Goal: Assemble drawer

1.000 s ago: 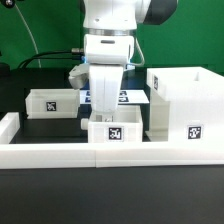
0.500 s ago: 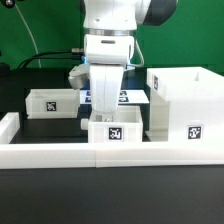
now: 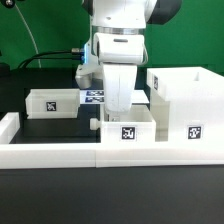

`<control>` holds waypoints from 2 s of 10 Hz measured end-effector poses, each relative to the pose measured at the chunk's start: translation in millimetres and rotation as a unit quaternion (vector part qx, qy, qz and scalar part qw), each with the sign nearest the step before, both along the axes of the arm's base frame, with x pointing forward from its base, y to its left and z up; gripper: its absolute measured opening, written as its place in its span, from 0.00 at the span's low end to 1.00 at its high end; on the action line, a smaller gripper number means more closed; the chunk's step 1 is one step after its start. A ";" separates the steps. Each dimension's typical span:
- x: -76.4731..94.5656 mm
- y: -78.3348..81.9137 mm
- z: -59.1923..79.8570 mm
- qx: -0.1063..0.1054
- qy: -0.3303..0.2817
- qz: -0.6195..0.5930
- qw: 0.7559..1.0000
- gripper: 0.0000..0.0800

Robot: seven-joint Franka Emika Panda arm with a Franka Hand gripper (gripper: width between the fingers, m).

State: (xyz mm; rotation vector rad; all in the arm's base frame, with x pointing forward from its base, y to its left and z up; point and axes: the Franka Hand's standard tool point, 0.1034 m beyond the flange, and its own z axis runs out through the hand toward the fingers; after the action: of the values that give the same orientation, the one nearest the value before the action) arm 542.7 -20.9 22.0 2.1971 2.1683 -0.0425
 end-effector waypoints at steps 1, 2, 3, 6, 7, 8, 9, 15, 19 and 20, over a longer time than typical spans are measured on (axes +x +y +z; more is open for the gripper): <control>0.0 -0.2 0.0 0.000 0.000 0.000 1.000 0.05; -0.2 -0.1 -0.2 0.000 0.000 0.000 1.000 0.05; -0.7 2.9 -0.8 0.000 0.001 0.003 1.000 0.05; -2.9 5.0 -1.0 -0.002 0.014 0.007 1.000 0.05; -3.1 4.9 -1.1 -0.002 0.014 0.007 1.000 0.05; -3.3 4.9 -1.2 -0.002 0.014 0.007 1.000 0.05; -3.6 6.7 -1.3 -0.002 0.016 0.009 1.000 0.05; -6.8 9.8 -3.4 -0.002 0.027 0.012 1.000 0.05; -0.8 17.6 -1.3 0.002 0.020 0.008 1.000 0.05; -1.2 16.8 -1.5 0.001 0.021 0.007 1.000 0.05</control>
Offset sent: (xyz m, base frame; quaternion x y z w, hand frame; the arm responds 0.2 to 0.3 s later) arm 0.0086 0.0179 0.0008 0.0055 -0.0204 -0.0586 0.9981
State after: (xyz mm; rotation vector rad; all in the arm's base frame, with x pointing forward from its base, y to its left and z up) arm 541.5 -4.0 20.5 2.2017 2.2061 -0.0850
